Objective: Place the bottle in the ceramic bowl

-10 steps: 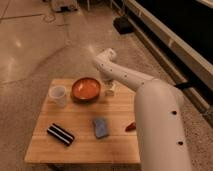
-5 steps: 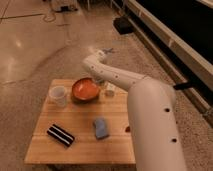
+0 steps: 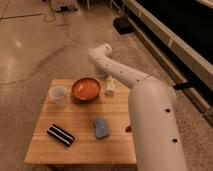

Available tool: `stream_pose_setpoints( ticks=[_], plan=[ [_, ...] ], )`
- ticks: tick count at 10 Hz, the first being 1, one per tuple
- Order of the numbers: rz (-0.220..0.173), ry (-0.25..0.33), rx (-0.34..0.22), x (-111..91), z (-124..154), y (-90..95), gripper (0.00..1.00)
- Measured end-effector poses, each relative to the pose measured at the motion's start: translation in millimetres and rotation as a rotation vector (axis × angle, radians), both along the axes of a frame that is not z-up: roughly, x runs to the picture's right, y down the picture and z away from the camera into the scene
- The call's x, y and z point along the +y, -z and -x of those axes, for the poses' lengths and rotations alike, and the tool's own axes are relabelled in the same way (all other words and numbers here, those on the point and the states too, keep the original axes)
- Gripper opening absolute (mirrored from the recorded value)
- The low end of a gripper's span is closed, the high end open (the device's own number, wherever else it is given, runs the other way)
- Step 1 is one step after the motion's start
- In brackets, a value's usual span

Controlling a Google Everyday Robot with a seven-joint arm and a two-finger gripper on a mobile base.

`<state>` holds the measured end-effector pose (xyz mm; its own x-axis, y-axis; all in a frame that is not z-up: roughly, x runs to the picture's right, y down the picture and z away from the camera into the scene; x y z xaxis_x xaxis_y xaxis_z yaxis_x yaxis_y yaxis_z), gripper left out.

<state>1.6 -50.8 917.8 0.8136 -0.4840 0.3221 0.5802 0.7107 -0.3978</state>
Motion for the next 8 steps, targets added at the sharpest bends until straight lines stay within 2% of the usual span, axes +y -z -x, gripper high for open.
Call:
stream_pose_setpoints(
  ticks=[1, 2, 3, 5, 8],
  plan=[
    [0.014, 0.021, -0.038, -6, -20, 0.2, 0.8],
    [0.032, 0.057, -0.099, -12, -41, -0.1, 0.8],
    [0.043, 0.091, -0.15, -16, -51, -0.9, 0.8],
    [0.072, 0.134, -0.208, -12, -58, -6.7, 0.8],
    [0.102, 0.193, -0.268, 4, -43, -29.7, 0.8]
  ],
)
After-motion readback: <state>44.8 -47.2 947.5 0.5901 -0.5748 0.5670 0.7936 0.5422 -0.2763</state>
